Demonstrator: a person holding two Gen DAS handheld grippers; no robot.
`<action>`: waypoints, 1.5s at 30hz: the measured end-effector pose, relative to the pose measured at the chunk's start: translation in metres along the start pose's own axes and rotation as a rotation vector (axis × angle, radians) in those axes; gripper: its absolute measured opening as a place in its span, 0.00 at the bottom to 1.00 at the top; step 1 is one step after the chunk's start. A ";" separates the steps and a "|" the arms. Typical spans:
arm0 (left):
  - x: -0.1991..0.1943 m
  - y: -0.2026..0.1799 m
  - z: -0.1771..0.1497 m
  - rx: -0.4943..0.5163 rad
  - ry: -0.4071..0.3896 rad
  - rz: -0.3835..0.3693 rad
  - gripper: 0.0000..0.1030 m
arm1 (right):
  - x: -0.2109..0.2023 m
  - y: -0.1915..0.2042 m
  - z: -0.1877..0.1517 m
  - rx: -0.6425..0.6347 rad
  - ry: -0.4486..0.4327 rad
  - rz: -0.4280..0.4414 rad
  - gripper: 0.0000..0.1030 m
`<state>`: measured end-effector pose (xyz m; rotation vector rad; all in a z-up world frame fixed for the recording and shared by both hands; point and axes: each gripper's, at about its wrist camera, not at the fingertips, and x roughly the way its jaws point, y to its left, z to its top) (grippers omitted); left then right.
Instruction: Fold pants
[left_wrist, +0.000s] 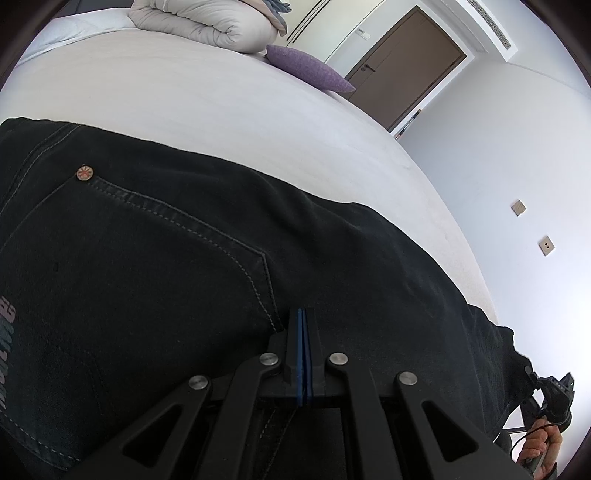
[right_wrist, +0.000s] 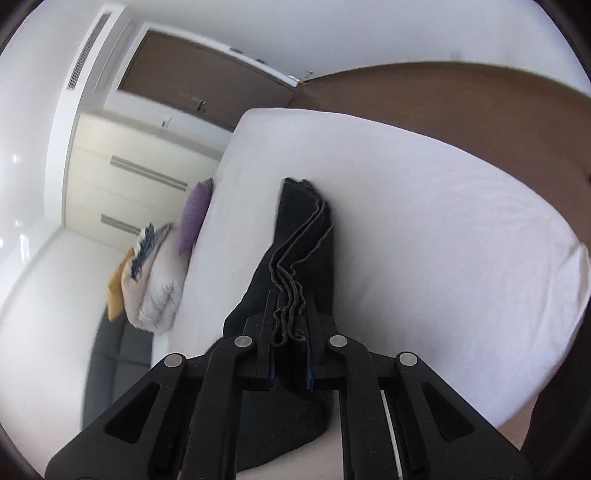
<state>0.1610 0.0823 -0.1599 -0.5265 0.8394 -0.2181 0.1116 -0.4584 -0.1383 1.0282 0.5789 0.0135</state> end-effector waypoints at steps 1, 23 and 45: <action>0.000 0.000 0.000 0.000 0.000 -0.001 0.05 | 0.003 0.019 -0.004 -0.075 0.010 -0.010 0.09; -0.001 -0.070 -0.013 -0.116 0.082 -0.192 0.98 | 0.101 0.191 -0.250 -1.091 0.308 -0.053 0.09; 0.005 -0.049 0.023 -0.025 0.252 -0.200 0.11 | 0.073 0.253 -0.329 -1.442 0.303 0.038 0.09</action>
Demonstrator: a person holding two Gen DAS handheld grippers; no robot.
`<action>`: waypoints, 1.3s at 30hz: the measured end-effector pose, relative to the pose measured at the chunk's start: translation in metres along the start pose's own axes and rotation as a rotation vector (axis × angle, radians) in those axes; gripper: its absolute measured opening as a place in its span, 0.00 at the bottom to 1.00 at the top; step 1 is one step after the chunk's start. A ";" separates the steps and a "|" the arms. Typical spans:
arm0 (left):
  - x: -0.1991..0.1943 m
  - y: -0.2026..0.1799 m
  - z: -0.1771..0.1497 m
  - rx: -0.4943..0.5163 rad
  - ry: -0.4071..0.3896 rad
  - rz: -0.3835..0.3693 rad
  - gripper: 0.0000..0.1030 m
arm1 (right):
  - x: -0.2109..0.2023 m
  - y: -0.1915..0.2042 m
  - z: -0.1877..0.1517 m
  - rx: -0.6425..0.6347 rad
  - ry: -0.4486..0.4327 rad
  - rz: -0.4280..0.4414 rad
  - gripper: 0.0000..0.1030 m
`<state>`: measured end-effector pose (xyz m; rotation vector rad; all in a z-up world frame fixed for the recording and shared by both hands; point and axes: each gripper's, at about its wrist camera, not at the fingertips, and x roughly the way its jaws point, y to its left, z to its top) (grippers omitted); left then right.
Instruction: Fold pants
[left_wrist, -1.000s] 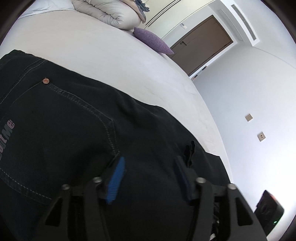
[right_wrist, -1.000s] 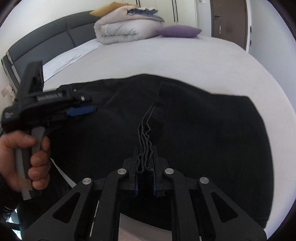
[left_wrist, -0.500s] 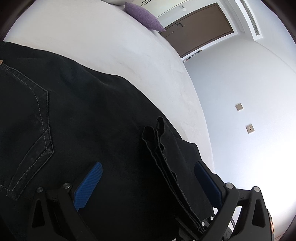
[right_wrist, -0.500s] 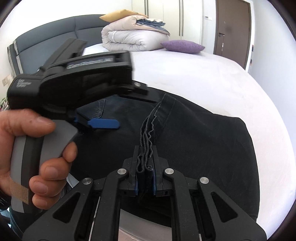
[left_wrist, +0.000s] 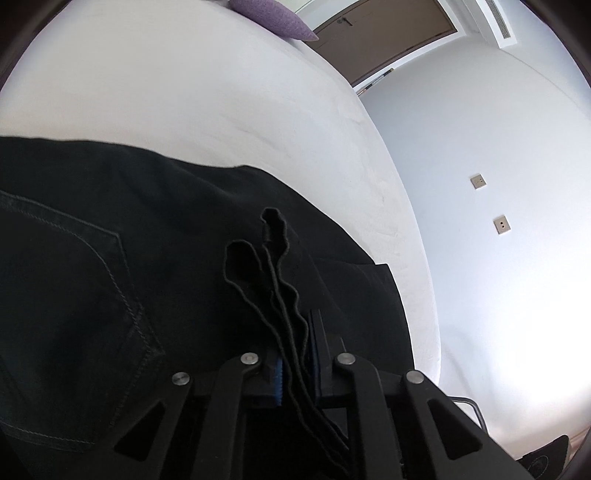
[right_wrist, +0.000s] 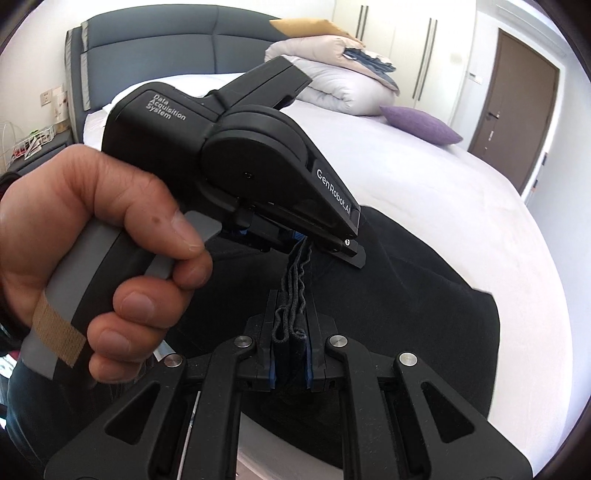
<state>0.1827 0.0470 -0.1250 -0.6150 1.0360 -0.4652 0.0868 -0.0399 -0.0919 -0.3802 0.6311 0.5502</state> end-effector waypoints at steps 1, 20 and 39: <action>-0.004 0.002 0.003 0.011 -0.002 0.008 0.10 | 0.000 0.003 0.003 -0.008 -0.002 0.004 0.09; -0.043 0.037 0.001 0.068 -0.103 0.267 0.47 | 0.031 0.008 -0.017 0.156 0.134 0.276 0.57; 0.002 -0.019 -0.080 0.480 -0.108 0.691 0.56 | 0.064 -0.253 -0.058 0.934 0.127 0.656 0.13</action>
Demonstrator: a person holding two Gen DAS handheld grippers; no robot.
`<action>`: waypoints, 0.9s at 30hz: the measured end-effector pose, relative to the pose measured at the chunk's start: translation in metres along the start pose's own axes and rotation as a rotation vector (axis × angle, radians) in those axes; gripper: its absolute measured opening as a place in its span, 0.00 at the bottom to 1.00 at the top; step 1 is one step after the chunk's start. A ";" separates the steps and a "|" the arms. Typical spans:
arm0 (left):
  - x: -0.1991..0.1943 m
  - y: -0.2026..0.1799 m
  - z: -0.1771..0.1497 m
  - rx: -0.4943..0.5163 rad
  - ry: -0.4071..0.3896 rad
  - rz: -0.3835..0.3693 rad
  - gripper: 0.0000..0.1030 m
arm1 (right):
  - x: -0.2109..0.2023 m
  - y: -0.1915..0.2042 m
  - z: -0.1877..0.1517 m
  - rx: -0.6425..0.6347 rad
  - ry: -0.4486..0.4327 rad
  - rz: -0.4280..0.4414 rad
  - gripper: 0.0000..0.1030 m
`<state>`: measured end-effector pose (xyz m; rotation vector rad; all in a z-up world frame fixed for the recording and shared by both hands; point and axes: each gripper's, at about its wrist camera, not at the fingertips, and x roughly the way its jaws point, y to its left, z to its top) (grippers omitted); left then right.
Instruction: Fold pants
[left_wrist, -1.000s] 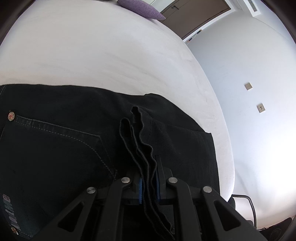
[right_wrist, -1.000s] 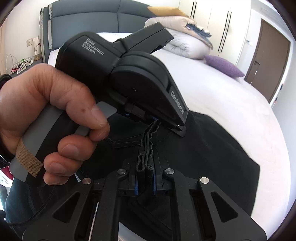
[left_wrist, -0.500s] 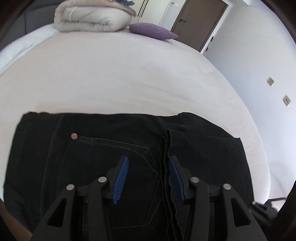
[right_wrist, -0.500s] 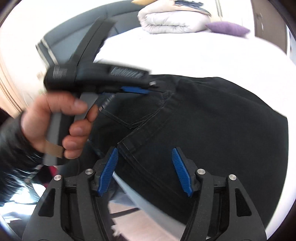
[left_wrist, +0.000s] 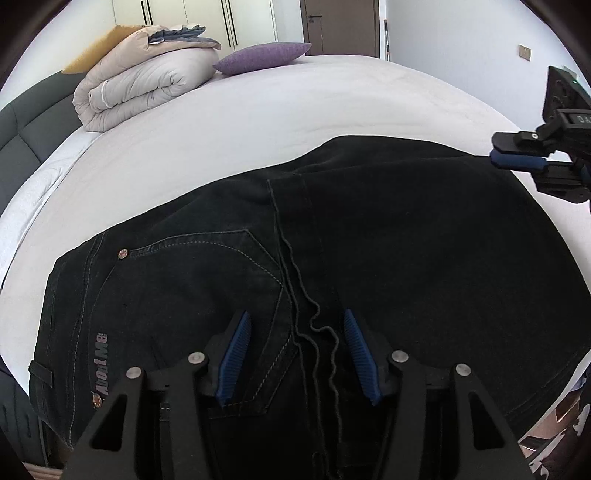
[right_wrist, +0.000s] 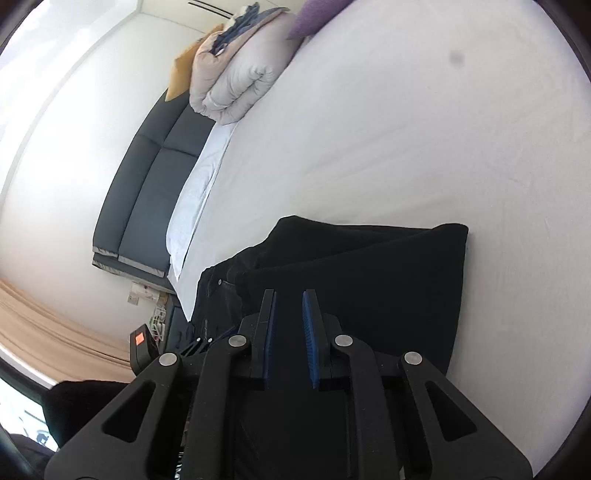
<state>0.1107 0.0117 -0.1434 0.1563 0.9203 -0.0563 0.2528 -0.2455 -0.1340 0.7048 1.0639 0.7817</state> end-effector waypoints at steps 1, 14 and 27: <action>0.002 -0.003 0.001 0.004 0.003 0.004 0.56 | 0.003 -0.015 0.010 0.030 0.011 0.009 0.13; 0.004 -0.007 0.001 0.003 -0.011 0.037 0.57 | 0.003 -0.060 -0.054 0.109 0.148 0.039 0.00; -0.003 -0.012 0.000 -0.021 -0.028 0.030 0.57 | -0.004 -0.040 -0.126 0.104 0.156 0.007 0.00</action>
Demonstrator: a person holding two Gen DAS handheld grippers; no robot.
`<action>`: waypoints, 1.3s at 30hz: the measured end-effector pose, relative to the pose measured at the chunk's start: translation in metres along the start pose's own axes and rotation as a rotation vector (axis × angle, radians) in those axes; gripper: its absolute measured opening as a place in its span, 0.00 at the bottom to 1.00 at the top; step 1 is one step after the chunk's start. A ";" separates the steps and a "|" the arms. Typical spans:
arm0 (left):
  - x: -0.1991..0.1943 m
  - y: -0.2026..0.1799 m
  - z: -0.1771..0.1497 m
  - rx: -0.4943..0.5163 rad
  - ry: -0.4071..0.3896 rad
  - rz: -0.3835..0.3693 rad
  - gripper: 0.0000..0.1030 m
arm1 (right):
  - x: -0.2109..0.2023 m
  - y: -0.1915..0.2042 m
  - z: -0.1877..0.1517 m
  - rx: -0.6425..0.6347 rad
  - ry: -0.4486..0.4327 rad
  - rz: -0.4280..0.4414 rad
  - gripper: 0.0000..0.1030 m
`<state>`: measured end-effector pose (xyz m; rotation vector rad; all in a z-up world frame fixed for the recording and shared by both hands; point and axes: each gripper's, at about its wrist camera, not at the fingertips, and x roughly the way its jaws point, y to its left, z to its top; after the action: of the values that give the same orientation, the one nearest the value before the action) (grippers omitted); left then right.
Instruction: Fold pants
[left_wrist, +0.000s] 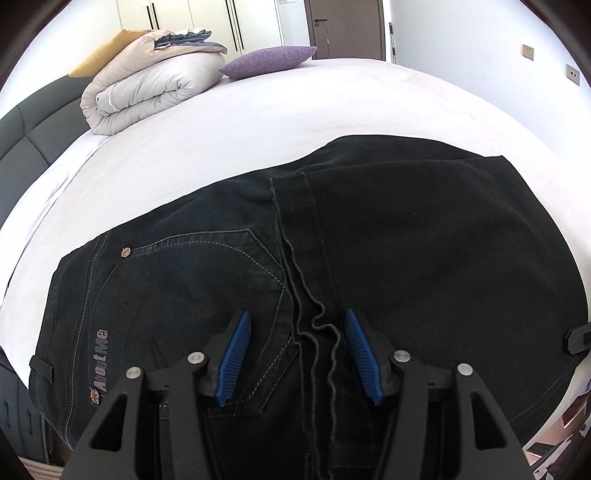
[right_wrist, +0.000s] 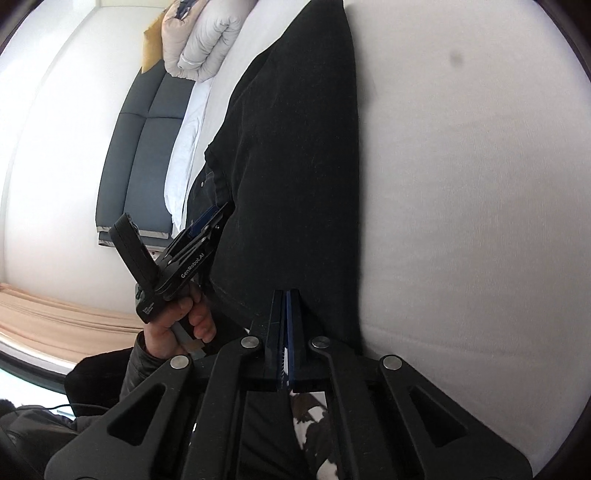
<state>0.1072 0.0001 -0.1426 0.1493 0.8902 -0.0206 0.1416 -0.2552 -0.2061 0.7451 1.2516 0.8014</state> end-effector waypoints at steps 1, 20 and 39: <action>0.000 0.001 0.001 -0.014 -0.001 -0.008 0.57 | 0.003 0.002 -0.001 -0.006 -0.008 0.000 0.00; -0.104 0.249 -0.153 -1.223 -0.395 -0.251 0.83 | 0.000 -0.005 -0.009 -0.014 -0.065 -0.001 0.00; -0.056 0.244 -0.184 -1.430 -0.299 -0.482 0.81 | -0.003 -0.005 -0.008 0.029 -0.083 -0.010 0.00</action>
<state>-0.0506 0.2644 -0.1830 -1.3666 0.4582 0.1422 0.1342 -0.2604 -0.2100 0.7871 1.1937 0.7388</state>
